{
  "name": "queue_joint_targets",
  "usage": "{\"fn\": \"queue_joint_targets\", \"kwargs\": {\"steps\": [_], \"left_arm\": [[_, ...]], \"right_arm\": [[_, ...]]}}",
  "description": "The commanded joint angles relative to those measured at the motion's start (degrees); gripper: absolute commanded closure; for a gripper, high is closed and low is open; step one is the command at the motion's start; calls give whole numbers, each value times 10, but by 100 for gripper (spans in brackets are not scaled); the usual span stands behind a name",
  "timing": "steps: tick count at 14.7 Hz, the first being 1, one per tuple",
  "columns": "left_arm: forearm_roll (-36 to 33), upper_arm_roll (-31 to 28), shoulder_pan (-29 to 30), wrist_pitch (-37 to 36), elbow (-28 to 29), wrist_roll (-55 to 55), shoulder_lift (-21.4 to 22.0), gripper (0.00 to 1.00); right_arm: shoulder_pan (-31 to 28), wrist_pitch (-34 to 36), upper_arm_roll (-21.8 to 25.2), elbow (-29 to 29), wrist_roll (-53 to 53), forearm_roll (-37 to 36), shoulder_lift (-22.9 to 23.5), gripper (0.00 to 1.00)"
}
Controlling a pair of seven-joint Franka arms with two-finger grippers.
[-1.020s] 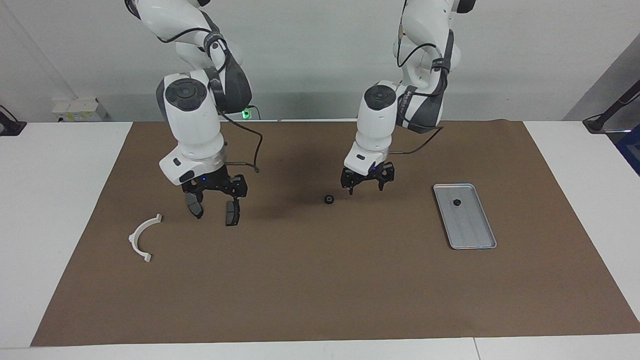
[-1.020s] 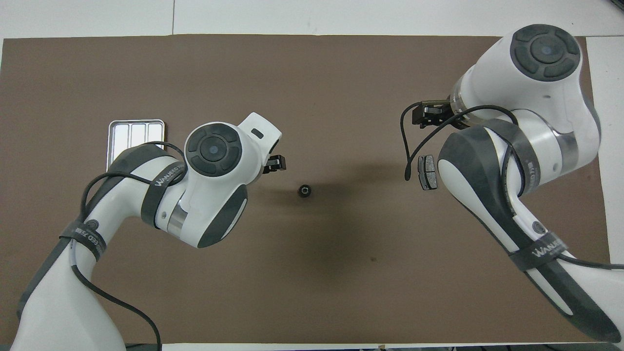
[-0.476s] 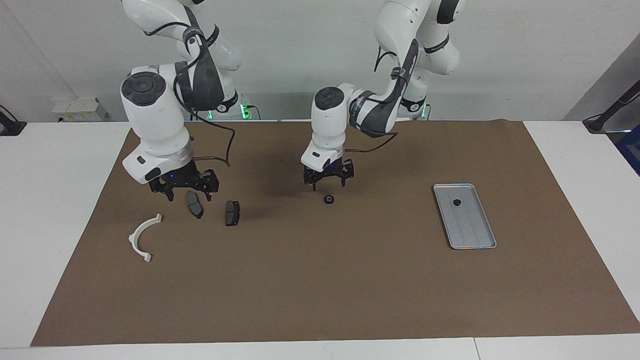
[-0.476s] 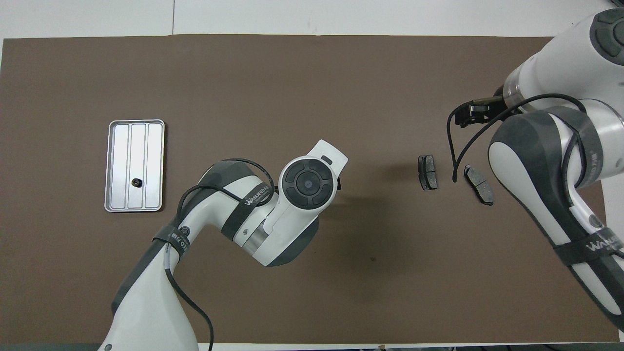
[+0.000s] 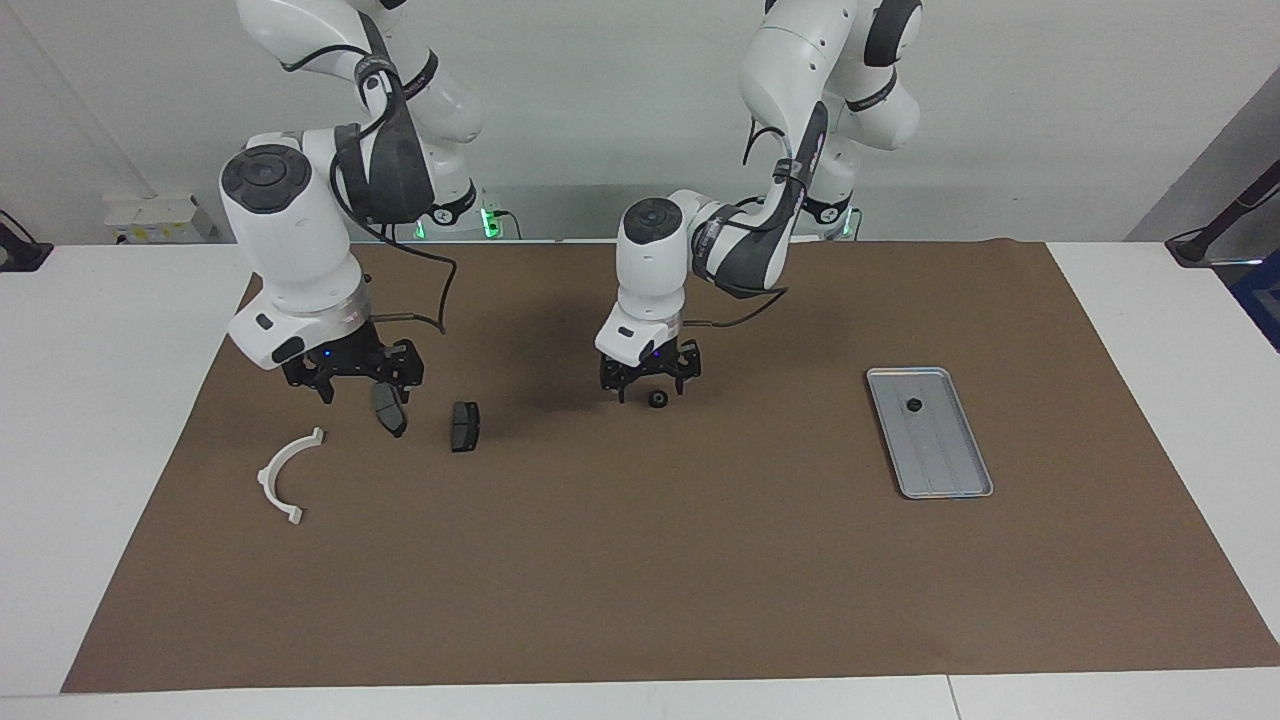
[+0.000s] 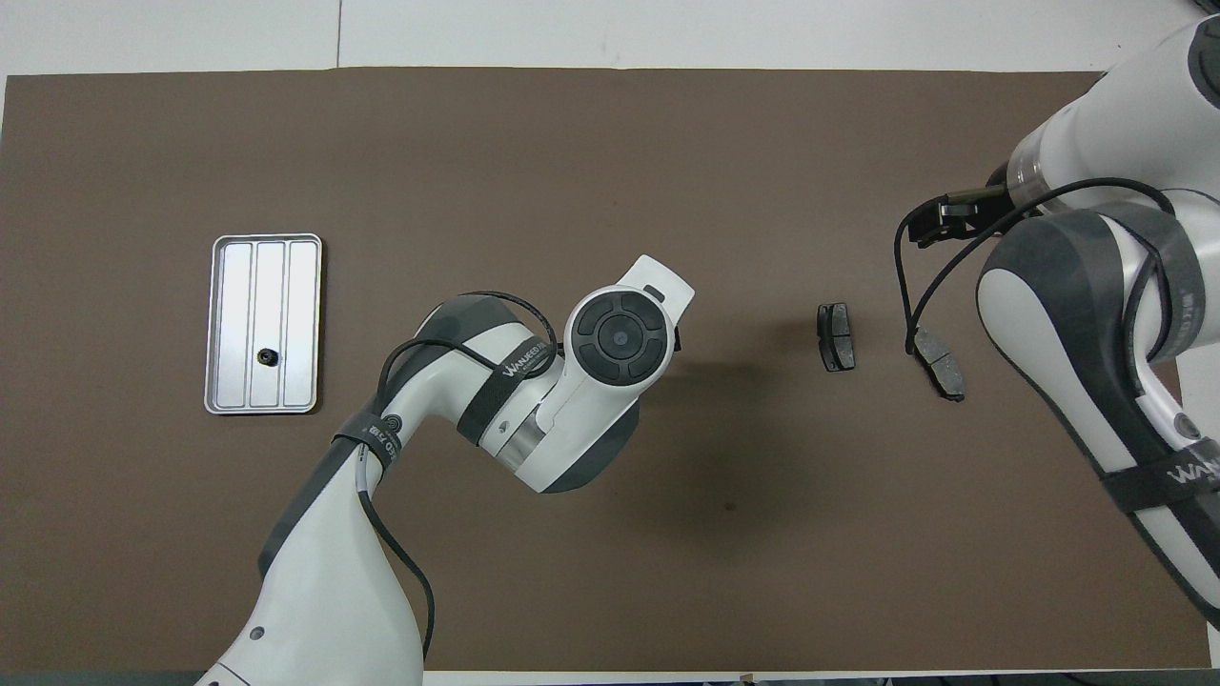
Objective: Pick bearing gear from pile to tray
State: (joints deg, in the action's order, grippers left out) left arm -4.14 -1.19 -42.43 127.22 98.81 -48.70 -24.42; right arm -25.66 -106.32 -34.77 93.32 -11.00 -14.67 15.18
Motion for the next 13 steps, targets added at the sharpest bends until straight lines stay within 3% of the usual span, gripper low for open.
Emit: {"fn": "queue_joint_targets", "kwargs": {"steps": [1, 13], "left_arm": [[-17, 0, 10, 4, 7, 1, -4, 0], [-13, 2, 4, 65, 74, 12, 8, 0]], "right_arm": [[-11, 4, -5, 9, 16, 17, -13, 0], [-11, 3, -5, 9, 16, 17, -13, 0]]}}
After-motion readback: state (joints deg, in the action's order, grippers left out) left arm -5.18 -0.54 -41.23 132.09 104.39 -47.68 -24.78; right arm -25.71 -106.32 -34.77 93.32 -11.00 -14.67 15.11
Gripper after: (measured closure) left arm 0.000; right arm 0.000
